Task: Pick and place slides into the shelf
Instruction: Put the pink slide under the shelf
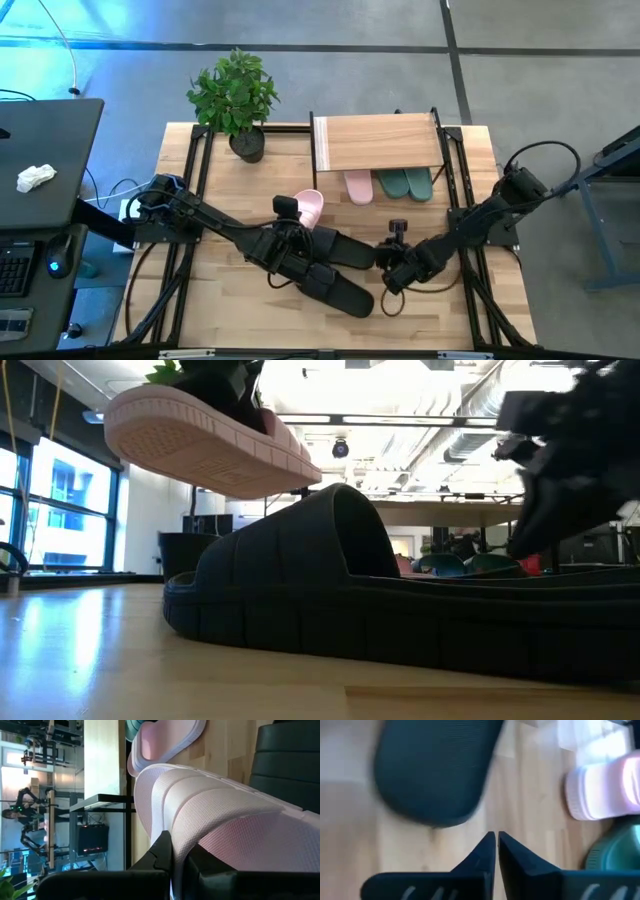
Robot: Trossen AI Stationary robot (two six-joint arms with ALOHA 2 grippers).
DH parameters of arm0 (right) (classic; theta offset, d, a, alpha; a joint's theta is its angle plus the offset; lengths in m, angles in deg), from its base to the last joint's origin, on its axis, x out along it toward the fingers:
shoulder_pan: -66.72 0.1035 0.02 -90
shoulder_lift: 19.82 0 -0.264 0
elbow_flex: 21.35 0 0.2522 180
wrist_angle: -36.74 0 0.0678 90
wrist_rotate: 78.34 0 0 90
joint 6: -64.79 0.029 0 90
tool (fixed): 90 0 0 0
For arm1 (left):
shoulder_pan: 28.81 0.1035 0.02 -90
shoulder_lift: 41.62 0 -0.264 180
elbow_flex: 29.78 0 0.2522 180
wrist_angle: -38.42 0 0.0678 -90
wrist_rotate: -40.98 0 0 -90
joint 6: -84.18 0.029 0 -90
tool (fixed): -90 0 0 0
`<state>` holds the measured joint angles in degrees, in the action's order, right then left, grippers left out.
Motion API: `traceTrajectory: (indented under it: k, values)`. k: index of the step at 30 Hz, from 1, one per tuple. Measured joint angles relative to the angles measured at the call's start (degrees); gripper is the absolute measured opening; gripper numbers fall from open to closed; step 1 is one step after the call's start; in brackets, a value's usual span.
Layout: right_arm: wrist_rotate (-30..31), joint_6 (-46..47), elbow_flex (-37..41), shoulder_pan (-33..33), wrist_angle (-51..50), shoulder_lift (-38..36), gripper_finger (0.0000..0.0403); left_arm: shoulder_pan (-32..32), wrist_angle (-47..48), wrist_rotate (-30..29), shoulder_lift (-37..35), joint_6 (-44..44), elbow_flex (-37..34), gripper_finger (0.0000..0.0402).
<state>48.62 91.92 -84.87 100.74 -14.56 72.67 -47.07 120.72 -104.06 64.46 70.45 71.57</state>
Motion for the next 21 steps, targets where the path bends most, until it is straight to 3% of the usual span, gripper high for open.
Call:
traceTrajectory:
  k: [4, 10, 21]
  values:
    - [-1.4, -1.5, 0.0, -4.2, 0.7, 0.1, 0.0014, 0.0, 0.0, 0.0, 0.0, 0.0, 0.0, 0.0]
    - [-9.4, -7.8, 0.0, -7.5, 8.4, 2.7, 0.0002, 0.0, 0.1, 0.0, 0.0, 0.5, 0.0, 0.0]
    - [-18.5, -9.5, 0.0, -4.8, 28.7, 7.6, 0.0, 0.9, 0.0, -0.4, 0.0, 2.9, 0.0, 0.0]
